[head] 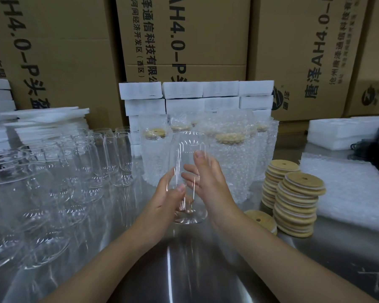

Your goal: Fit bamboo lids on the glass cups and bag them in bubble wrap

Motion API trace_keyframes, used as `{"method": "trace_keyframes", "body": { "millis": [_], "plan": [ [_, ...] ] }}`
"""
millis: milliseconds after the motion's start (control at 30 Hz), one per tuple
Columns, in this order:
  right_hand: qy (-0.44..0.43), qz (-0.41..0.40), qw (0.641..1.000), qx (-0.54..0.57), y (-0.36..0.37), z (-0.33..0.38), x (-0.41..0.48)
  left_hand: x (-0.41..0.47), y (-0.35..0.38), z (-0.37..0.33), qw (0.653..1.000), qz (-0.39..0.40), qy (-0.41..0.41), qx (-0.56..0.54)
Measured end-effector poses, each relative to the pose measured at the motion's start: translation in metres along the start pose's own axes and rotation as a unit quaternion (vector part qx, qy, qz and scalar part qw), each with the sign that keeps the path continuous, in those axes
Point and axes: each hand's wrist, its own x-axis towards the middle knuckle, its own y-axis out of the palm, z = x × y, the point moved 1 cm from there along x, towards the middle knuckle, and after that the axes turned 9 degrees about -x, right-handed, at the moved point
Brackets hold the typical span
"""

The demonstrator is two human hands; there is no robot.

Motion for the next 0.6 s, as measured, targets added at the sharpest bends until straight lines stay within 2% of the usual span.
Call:
{"method": "trace_keyframes", "body": {
  "millis": [133, 300, 533, 600],
  "plan": [
    [0.019, 0.021, 0.998, 0.057, -0.001, 0.001, 0.003, 0.008, -0.003, 0.0, 0.999, 0.008, -0.035, -0.041],
    [0.077, 0.058, 0.991, 0.093, -0.001, 0.001, 0.002, 0.017, 0.003, -0.004, 0.991, -0.02, -0.106, -0.077],
    [0.073, 0.028, 0.997, 0.0, 0.003, 0.002, 0.0, 0.011, 0.009, -0.008, 0.986, -0.013, -0.125, -0.113],
    [0.047, 0.021, 0.994, -0.097, 0.001, 0.007, -0.002, 0.005, 0.008, -0.011, 0.983, 0.006, -0.137, -0.123]
  ]
}}
